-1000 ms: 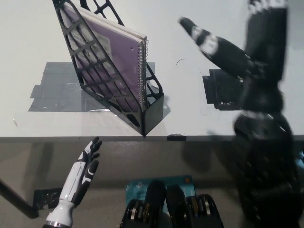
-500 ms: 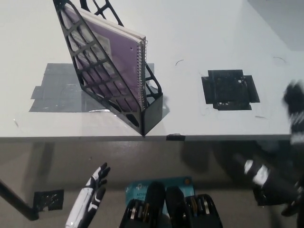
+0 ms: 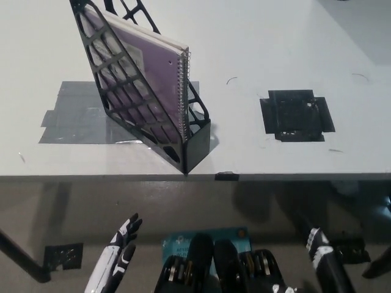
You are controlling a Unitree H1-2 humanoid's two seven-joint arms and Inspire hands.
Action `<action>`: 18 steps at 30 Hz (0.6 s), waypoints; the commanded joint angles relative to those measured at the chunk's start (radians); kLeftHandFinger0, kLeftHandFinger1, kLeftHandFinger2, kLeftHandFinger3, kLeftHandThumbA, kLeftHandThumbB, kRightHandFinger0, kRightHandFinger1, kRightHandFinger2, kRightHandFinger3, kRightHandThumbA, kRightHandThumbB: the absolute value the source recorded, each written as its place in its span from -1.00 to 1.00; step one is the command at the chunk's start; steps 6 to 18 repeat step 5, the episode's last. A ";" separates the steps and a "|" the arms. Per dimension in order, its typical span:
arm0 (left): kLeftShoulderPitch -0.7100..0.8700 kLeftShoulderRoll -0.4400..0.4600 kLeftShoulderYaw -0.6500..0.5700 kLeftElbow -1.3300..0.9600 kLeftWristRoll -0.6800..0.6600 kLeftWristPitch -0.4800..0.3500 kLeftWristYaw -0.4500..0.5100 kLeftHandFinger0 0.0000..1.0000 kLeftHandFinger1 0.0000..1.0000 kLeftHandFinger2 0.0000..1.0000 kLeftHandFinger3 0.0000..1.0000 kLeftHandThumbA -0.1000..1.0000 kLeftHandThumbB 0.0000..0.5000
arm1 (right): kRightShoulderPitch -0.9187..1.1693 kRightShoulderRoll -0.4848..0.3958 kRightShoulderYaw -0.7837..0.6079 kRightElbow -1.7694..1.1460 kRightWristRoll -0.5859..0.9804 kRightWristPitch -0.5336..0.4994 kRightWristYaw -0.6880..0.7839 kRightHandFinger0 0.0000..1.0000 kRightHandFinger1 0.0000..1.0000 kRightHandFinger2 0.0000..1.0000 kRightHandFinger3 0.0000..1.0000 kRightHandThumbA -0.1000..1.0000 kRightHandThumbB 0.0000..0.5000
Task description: A person hands a notebook to the robot and the robot grabs it with its right hand and places it in the magazine stand kept in the centre of the desk infront of it.
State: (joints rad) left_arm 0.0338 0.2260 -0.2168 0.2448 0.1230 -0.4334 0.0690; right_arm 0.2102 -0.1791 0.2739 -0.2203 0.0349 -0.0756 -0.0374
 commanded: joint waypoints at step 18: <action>-0.010 0.001 0.016 0.005 -0.029 -0.037 0.010 1.00 1.00 1.00 1.00 1.00 1.00 | -0.027 0.006 0.012 0.069 0.040 0.007 0.111 1.00 1.00 1.00 1.00 1.00 0.20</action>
